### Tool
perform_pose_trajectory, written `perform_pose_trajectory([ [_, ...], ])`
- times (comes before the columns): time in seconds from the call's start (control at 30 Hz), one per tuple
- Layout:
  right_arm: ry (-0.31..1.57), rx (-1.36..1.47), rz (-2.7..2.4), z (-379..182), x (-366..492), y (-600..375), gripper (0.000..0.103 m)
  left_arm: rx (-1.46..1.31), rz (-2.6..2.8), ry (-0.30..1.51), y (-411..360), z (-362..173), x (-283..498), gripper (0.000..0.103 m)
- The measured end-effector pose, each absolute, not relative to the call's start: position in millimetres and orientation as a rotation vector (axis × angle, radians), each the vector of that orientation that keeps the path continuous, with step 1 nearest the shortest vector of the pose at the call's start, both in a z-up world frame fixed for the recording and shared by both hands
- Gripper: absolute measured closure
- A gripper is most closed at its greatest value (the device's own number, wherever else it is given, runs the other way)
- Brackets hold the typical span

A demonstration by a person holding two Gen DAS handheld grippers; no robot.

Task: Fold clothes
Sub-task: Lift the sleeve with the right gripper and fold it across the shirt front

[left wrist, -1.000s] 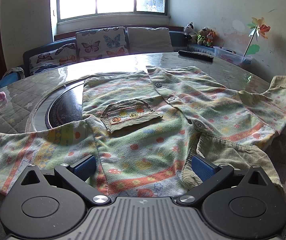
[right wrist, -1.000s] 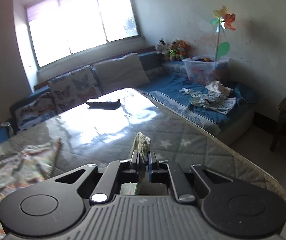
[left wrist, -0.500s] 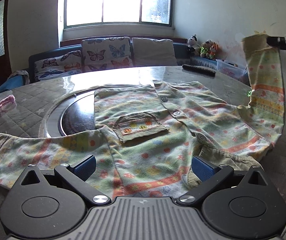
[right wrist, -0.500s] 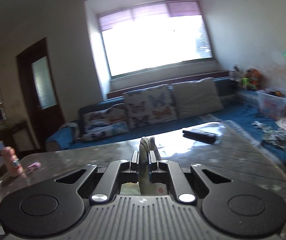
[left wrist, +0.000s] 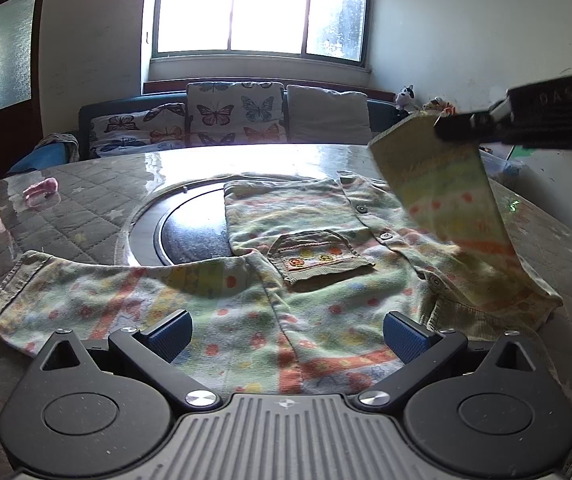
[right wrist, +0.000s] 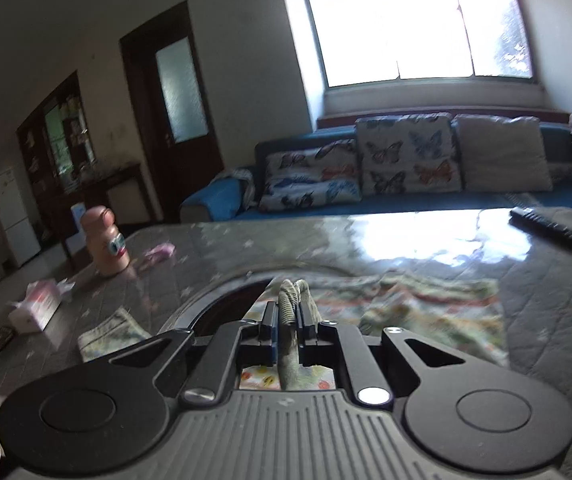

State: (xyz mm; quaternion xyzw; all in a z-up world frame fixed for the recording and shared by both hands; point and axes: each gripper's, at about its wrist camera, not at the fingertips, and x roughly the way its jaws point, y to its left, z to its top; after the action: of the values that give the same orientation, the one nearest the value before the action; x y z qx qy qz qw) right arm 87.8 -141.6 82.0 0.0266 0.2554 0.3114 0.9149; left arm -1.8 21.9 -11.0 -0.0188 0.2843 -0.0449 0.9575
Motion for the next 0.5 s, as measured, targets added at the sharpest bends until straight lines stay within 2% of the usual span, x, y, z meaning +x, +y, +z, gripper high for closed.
perform_pose_trajectory([
  [0.1, 0.54, 0.038, 0.668, 78, 81, -140, 0.085, -0.038, -0.085, 0.58, 22, -11, -1, 0.0],
  [0.27, 0.572, 0.026, 0.654, 74, 76, -165, 0.084, -0.031, -0.081, 0.579, 20, -8, 3, 0.0],
  [0.5, 0.702, 0.023, 0.492, 32, 76, -227, 0.084, -0.002, -0.095, 0.57, 9, 0, 14, 0.0],
])
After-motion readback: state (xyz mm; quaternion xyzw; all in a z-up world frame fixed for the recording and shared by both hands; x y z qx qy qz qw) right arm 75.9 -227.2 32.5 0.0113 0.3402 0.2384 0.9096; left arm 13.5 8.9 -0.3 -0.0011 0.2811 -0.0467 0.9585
